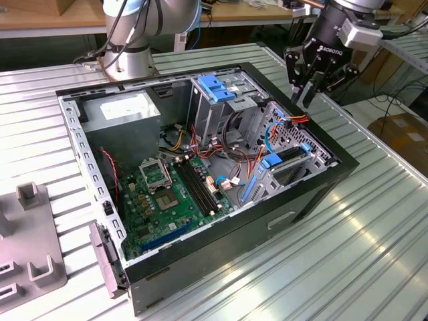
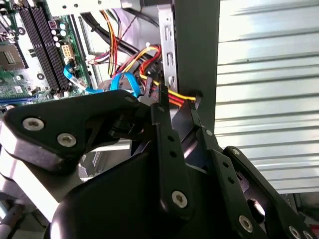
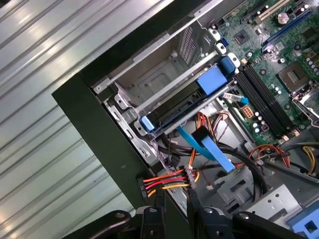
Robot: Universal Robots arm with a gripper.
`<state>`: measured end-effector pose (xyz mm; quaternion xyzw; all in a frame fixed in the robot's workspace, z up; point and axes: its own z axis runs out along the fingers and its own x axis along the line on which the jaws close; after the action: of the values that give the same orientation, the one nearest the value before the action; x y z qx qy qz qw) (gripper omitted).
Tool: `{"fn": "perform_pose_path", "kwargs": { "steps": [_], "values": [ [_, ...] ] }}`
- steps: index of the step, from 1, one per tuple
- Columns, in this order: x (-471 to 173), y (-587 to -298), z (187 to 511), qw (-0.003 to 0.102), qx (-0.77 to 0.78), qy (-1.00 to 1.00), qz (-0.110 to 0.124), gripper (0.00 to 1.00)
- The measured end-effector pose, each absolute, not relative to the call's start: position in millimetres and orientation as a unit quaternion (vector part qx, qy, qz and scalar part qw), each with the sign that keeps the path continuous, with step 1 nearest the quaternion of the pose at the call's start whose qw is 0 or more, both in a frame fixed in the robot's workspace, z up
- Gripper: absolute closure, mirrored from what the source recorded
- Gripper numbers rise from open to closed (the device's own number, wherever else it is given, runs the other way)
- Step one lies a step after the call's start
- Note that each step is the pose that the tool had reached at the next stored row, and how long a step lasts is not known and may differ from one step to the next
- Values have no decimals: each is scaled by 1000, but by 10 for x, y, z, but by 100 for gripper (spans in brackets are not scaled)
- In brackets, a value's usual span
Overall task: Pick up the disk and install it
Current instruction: 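Insert the first disk wire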
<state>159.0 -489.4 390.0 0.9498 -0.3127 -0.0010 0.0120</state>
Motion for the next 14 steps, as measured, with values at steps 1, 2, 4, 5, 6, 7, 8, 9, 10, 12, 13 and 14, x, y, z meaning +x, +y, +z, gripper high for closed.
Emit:
{"fn": "perform_pose_path", "kwargs": {
  "steps": [1,2,4,5,6,7,8,9,10,12,13,14],
  "values": [
    [1590,-4872,3899,12,950,-311,-1,69],
    [1590,-4845,3898,12,951,-310,-1,69],
    [1590,-4791,3894,12,952,-307,-1,69],
    [1590,-4761,3893,12,952,-305,-1,69],
    [1590,-4739,3892,13,953,-304,-1,69],
    [1590,-4719,3890,13,953,-303,-1,69],
    [1590,-4700,3888,12,953,-301,-1,69],
    [1590,-4674,3886,13,954,-300,-1,69],
    [1590,-4667,3885,13,954,-299,-1,69],
    [1590,-4665,3886,13,954,-298,-1,69],
    [1591,-4665,3884,14,955,-297,0,69],
    [1591,-4667,3886,14,955,-296,1,69]
  ]
}}
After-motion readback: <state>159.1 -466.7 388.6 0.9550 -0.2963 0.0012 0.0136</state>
